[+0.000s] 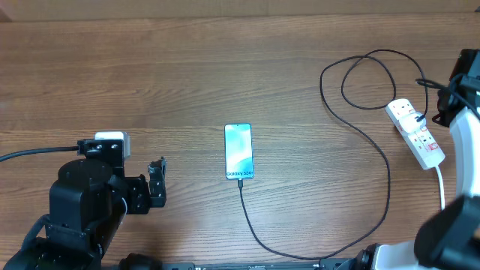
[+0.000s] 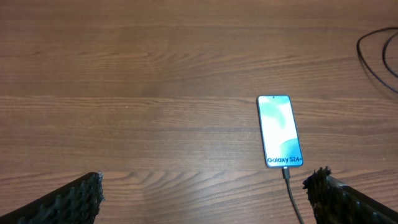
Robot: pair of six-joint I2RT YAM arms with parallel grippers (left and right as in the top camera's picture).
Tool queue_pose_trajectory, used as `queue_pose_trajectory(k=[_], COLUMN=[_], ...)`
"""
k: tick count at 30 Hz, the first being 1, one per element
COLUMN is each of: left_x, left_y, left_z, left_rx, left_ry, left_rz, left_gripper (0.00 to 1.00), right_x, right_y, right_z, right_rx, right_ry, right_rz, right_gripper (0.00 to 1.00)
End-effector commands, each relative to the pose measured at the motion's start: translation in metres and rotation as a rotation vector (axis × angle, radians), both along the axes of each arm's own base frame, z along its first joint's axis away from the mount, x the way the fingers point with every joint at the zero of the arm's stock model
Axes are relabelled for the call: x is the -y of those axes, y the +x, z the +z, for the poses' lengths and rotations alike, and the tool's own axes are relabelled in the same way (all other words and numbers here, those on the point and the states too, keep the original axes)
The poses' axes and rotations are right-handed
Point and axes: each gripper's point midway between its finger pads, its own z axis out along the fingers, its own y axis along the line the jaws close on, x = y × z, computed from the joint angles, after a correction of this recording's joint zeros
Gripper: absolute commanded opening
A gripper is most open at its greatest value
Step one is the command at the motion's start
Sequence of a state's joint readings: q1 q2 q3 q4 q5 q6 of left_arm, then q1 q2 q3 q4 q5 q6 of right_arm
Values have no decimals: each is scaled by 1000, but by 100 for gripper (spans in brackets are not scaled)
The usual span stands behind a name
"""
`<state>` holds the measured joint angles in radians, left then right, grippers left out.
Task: Plug charger to phone and switch on socket
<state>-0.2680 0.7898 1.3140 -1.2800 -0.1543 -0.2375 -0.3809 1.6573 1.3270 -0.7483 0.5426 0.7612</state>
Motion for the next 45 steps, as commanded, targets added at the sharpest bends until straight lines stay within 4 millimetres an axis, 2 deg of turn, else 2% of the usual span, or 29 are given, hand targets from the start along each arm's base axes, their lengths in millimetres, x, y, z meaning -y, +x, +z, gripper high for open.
queue_pose_trajectory(k=[1,5,8,12,16,20,22,26,30,41,45], left_x=[-2,-2,-2,-2,-2,-2,-2,-3,-3,-4,-4], left_y=[-2,-2,-2,-2,-2,-2,-2,-3,-5,-7,-7], left_z=[-2,-2,-2,-2,-2,-2,-2,0,2,3,3], left_rx=[-2,-2,-2,-2,-2,-2,-2,5,17,26,26], left_ry=[-2,-2,-2,-2,-3,-2,-3,-4,-8,-11,-10], left_rz=[16,16,17,17,16,17,16,16,16,16,16], left_gripper=[99,100,100,100,100,100,100,100,100,100,100], right_x=[11,13,10,10,24,13,10,10,-2,-2,-5], right_y=[8,11,13,15,5,21,24,24,29,27,23], right_z=[-26,-56,-68,-73,-78,-81,-79,-80,-86,-101,-115], right_rx=[-181,-241,-243,-240,-199,-66,-27,-15,-6,-35,-63], right_ry=[-38,2,49,101,176,312,339,352,375,402,437], right_rz=[140,166,191,272,285,486,533,538,581,574,569], right_gripper=[4,4,4,4,4,4,4,4,4,4,4])
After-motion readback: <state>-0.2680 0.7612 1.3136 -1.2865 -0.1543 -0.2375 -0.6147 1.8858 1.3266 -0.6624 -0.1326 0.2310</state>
